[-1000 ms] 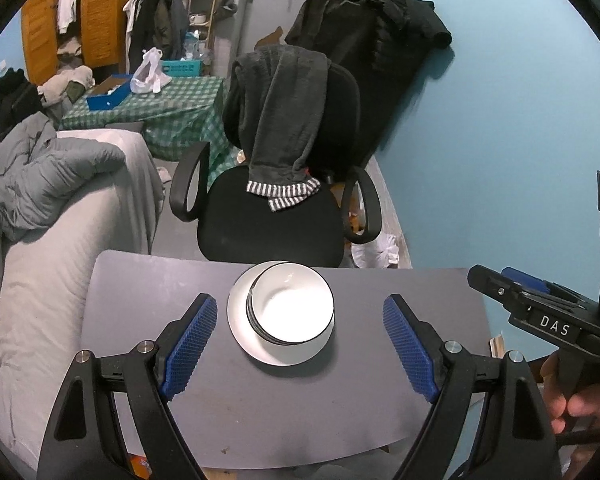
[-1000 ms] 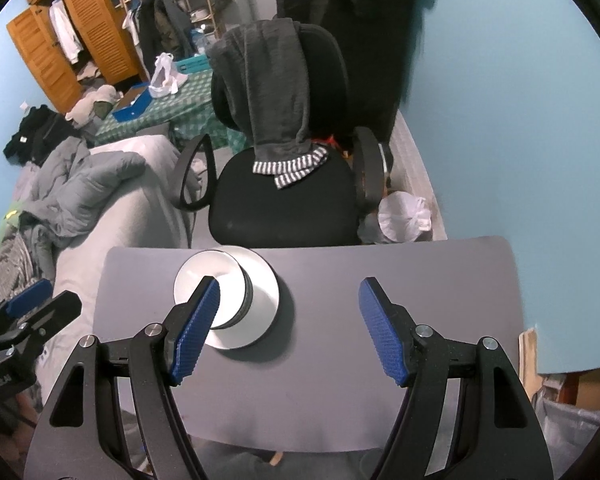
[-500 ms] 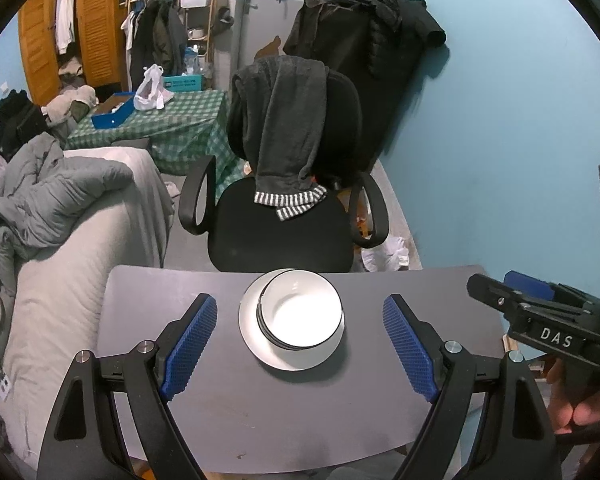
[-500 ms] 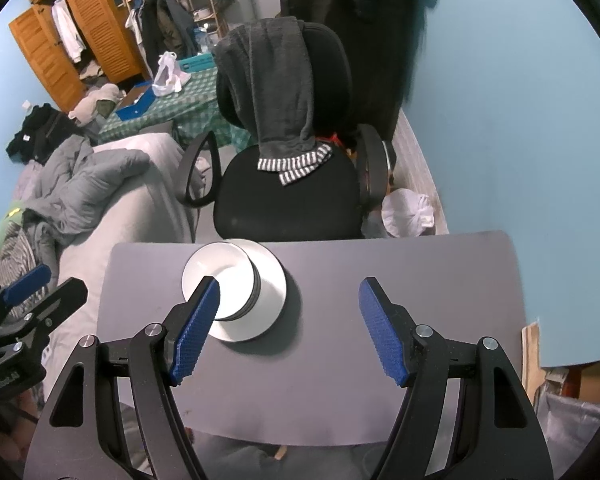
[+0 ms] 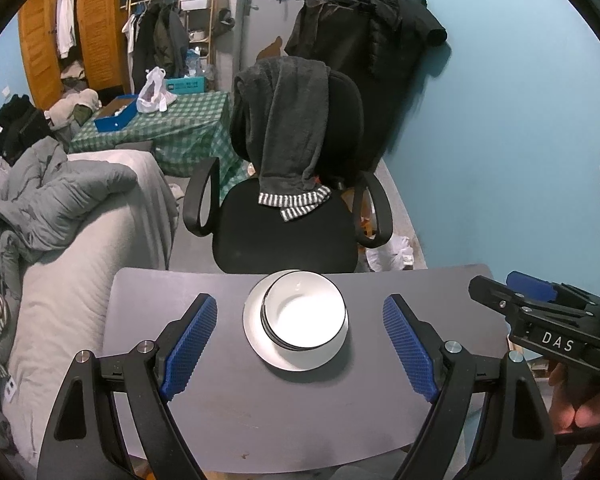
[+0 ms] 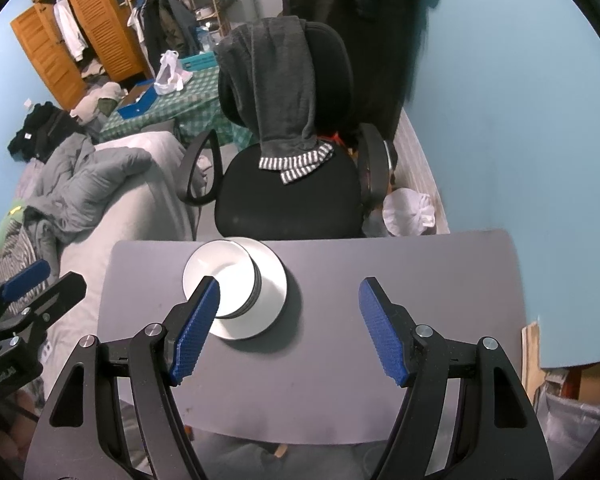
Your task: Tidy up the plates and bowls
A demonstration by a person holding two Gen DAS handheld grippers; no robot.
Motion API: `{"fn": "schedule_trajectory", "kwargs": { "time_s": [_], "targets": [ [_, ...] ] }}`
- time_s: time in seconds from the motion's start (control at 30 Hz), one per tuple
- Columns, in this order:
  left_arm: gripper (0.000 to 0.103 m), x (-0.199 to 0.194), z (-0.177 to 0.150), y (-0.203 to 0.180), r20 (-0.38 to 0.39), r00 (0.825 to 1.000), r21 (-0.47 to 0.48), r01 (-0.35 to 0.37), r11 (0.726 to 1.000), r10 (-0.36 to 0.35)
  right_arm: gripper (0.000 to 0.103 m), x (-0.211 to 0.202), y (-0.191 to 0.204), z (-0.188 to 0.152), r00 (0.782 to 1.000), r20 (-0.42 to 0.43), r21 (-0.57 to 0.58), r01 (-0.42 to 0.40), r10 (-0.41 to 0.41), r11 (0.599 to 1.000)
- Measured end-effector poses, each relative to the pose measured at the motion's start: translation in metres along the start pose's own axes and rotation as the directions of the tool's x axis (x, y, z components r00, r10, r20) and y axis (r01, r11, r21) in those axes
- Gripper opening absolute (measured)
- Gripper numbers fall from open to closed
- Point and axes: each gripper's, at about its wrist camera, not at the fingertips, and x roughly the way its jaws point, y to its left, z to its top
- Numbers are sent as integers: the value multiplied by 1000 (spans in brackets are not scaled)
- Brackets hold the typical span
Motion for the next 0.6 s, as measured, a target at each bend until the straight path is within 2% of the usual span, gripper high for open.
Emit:
{"fn": "schedule_trajectory", "kwargs": {
  "time_s": [0.6],
  "targets": [
    [86, 5, 7, -1, -11, 999, 32, -32, 999, 32, 71, 1, 2, -1, 1000, -6, 1, -7, 7, 1000]
  ]
}}
